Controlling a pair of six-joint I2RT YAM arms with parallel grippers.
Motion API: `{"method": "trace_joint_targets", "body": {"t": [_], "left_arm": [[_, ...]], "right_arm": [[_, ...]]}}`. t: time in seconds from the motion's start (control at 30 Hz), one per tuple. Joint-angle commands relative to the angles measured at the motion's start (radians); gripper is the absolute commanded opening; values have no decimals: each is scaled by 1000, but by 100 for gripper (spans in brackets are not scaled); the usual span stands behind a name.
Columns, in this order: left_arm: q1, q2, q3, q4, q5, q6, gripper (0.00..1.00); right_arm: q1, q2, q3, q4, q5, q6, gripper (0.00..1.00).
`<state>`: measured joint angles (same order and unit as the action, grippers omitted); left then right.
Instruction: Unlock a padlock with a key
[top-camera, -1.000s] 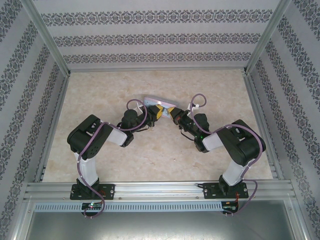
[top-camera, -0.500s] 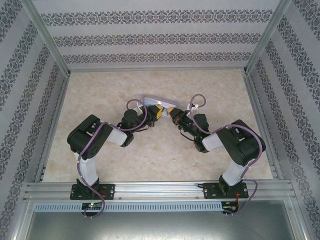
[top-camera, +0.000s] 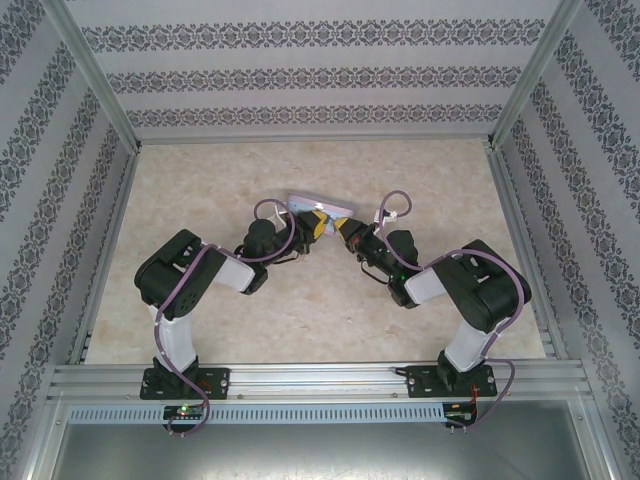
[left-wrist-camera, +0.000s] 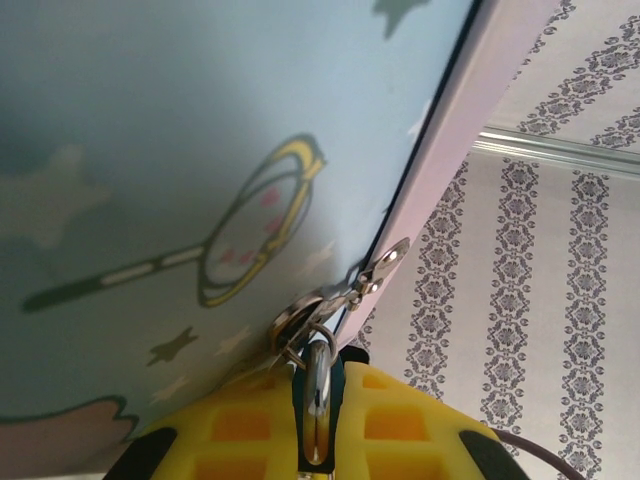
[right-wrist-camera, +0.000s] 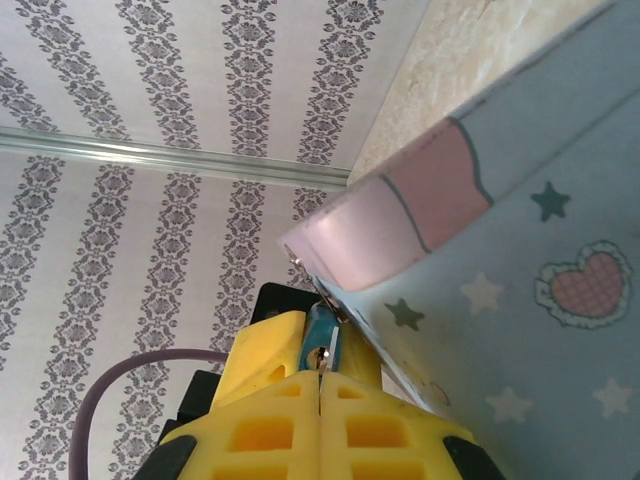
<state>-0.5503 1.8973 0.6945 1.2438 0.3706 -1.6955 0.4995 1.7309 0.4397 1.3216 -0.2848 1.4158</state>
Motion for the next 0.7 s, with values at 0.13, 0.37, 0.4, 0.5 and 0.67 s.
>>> {"method": "trace_joint_targets", "body": {"t": [0.13,0.37,0.4,0.5,0.67], "left_arm": [[-16,-14,12,78,47,16,0],[-16,-10,11,73,55,23,0],[-16,-10,11,72,57,23,0],[-16,-11,10,73,59,23,0],[-16,-11,13,72,61,22,0]], "right_arm": [[-24,-35,-45,60,-46,-9,0],[-45,-66,-81,58,-65,-18,0],[-46,-67,-78,58,-66,-19,0],[-43,-62,-64,56,-72,-15,0],[-33,-48,-34,56,-81,-9,0]]}}
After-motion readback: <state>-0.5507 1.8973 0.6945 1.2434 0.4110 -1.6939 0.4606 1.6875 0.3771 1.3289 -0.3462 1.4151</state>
